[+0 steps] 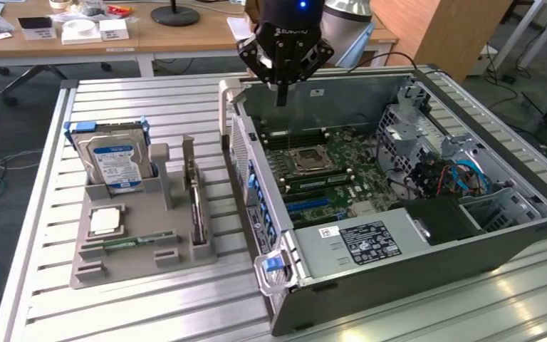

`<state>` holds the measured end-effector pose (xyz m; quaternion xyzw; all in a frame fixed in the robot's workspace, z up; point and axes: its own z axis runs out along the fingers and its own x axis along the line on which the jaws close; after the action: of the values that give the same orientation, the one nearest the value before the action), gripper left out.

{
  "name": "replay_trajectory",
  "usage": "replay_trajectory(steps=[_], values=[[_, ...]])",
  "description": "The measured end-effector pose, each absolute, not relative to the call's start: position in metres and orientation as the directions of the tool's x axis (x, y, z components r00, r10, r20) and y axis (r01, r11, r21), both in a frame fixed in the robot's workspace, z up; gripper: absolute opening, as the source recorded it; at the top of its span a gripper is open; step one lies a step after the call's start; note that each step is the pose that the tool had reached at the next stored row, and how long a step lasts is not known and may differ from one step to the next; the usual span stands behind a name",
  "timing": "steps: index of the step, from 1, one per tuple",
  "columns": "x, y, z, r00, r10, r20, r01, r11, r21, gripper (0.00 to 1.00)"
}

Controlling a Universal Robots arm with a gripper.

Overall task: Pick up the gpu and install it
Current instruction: 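Reach for the gpu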

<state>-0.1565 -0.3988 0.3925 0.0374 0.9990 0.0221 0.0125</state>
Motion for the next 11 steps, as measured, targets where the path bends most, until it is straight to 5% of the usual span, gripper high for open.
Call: replay_trajectory(steps=[11], values=[[-0.1574, -0.3989, 0.3925, -0.997, 0.075, -0.023, 0.074, 0.996, 0.045, 0.11]])
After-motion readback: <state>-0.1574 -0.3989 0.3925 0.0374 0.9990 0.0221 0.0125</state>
